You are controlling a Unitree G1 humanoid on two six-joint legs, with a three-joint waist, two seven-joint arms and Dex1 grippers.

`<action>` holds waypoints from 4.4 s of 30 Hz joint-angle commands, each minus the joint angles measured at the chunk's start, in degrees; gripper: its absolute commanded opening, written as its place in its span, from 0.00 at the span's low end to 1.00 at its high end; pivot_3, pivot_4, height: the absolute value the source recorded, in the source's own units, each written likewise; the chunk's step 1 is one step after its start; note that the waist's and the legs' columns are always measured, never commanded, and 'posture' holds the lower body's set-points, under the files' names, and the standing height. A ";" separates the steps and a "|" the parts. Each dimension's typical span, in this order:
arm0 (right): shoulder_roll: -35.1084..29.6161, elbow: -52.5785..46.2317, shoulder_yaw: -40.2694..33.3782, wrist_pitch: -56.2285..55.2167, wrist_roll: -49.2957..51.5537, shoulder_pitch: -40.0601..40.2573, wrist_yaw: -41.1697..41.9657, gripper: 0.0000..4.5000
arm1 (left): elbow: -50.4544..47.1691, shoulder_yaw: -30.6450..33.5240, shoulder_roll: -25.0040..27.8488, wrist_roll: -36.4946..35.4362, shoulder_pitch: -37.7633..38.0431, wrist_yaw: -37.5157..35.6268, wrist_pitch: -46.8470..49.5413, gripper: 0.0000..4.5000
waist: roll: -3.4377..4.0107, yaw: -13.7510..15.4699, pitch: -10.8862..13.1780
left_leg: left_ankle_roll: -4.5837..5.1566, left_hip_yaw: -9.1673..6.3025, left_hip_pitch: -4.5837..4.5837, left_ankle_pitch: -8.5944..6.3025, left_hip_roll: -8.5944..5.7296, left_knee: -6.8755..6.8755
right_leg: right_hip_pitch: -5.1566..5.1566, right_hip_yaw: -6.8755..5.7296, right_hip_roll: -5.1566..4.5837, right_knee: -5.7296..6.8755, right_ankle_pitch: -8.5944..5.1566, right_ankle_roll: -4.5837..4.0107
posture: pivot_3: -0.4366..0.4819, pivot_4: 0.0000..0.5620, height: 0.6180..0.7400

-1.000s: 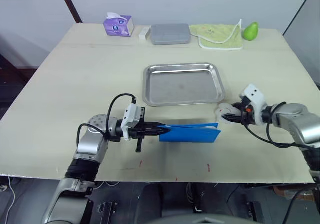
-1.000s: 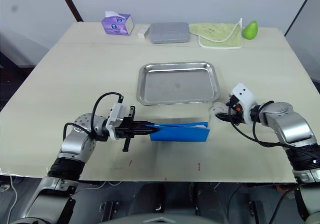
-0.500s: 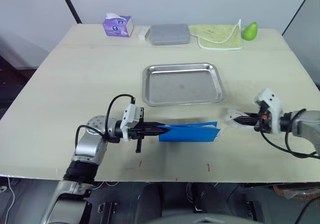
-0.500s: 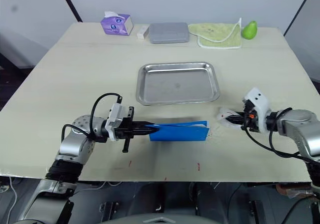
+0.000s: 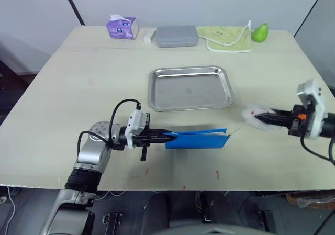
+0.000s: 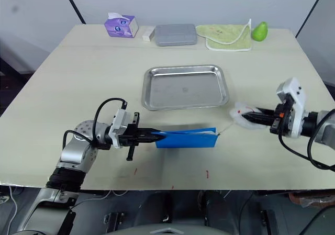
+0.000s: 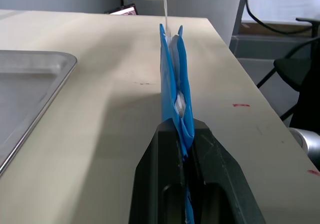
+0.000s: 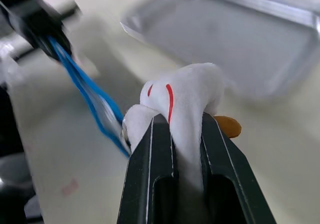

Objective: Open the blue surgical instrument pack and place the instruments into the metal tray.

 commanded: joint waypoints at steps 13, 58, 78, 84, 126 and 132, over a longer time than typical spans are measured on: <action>14.42 0.05 18.72 -0.07 1.08 -22.28 -10.55 0.00 | 2.43 -1.07 0.88 2.21 -1.18 -0.98 -1.95 0.00 | 0.01 0.17 0.00 | 0.00 0.03 -0.08 0.00 0.00 0.00 | -0.04 0.00 -0.03 -0.02 0.01 -0.03 | 0.48 0.27 1.00; 22.92 -4.25 36.45 -5.57 -11.53 -18.85 -1.59 0.00 | 5.12 -1.34 -0.41 3.72 -2.85 0.02 -2.65 0.00 | 0.02 0.13 -0.01 | 0.01 -0.02 -0.12 0.00 0.02 -0.01 | -0.11 -0.10 -0.02 0.03 0.00 -0.05 | 0.48 0.27 1.00; 21.92 -2.48 37.91 -8.23 -10.65 -21.12 5.93 0.97 | 5.09 -2.05 -0.51 3.76 -3.04 -1.39 -2.85 0.00 | 0.02 0.28 -0.01 | 0.01 -0.01 -0.15 0.00 0.01 0.01 | -0.11 -0.11 -0.04 -0.01 0.00 -0.05 | 0.48 0.27 1.00; 19.62 -4.80 28.24 -11.52 -7.66 -15.14 4.84 0.97 | 5.10 -1.81 -0.76 3.35 -2.89 -1.84 -3.38 0.00 | 0.01 0.35 -0.01 | 0.01 -0.03 -0.15 0.00 0.01 0.01 | -0.09 -0.13 -0.04 -0.03 0.00 -0.05 | 0.48 0.27 1.00; 12.72 4.35 14.94 -29.83 -12.87 9.49 8.48 0.97 | 4.25 -0.95 0.48 2.82 -2.23 -2.77 -4.02 0.00 | 0.03 0.14 -0.02 | 0.01 -0.11 0.05 0.00 -0.04 -0.02 | 0.09 -0.03 0.03 -0.03 -0.04 0.05 | 0.48 0.27 1.00; 15.69 9.84 18.94 -33.11 -14.87 7.02 10.01 0.97 | 2.81 -0.49 1.23 2.52 -1.11 -2.81 -3.87 0.00 | 0.02 0.20 -0.02 | 0.01 -0.07 0.03 0.00 -0.03 -0.03 | 0.07 -0.01 0.03 -0.04 -0.01 -0.02 | 0.48 0.27 1.00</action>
